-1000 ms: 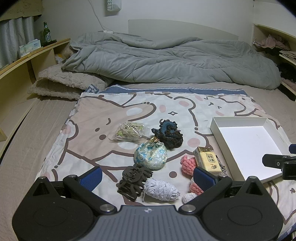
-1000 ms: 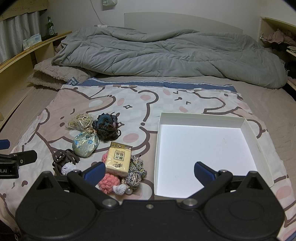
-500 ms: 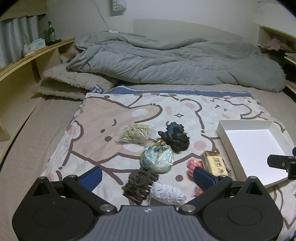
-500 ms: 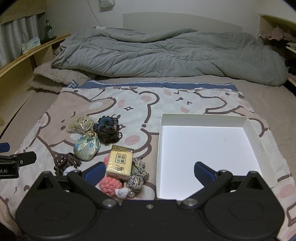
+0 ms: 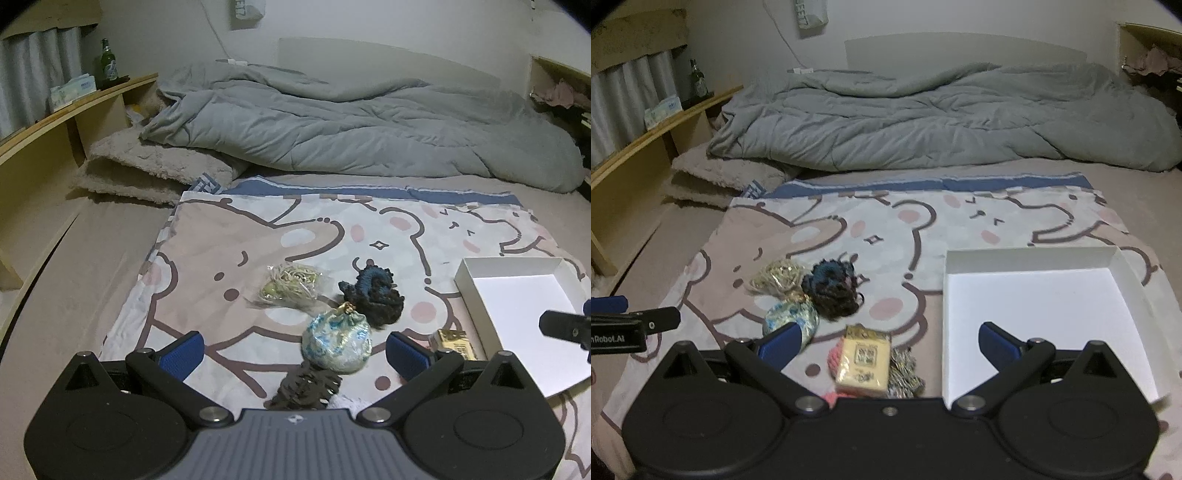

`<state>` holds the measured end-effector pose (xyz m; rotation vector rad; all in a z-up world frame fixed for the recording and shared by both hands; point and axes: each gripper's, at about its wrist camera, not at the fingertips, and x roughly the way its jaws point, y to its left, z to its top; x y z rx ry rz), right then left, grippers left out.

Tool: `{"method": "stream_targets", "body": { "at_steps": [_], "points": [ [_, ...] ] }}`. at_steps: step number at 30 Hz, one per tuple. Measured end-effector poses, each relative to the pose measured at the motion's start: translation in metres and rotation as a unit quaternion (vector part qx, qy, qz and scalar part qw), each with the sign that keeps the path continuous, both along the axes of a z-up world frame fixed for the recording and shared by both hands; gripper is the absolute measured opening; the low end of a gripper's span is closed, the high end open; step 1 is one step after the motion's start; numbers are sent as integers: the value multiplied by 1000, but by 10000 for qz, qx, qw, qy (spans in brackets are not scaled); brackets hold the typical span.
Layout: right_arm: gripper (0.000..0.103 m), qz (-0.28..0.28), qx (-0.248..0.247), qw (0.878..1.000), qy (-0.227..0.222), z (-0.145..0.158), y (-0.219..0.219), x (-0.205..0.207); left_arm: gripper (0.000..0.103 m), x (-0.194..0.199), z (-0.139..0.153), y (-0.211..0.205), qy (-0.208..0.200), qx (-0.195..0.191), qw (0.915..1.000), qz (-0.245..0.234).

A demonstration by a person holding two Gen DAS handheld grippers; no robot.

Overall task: Organize objects
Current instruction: 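Grasp the brown claw clip with the left tool while the right tool grasps the tissue pack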

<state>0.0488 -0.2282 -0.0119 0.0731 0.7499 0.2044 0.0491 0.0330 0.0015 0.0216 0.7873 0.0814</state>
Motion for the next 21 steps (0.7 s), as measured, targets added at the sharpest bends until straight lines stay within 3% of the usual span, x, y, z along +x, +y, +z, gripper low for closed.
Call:
{"method": "stream_targets", "body": {
  "at_steps": [11, 16, 21],
  "points": [
    [103, -25, 187, 9997, 179, -18, 6, 38, 103, 35, -28, 8, 82, 278, 9987, -427],
    [103, -141, 198, 9995, 203, -29, 6, 52, 103, 45, -50, 5, 300, 680, 9939, -819],
    [103, -151, 456, 9979, 445, -45, 4, 64, 103, 51, -69, 13, 439, 663, 9926, -914]
  ]
}}
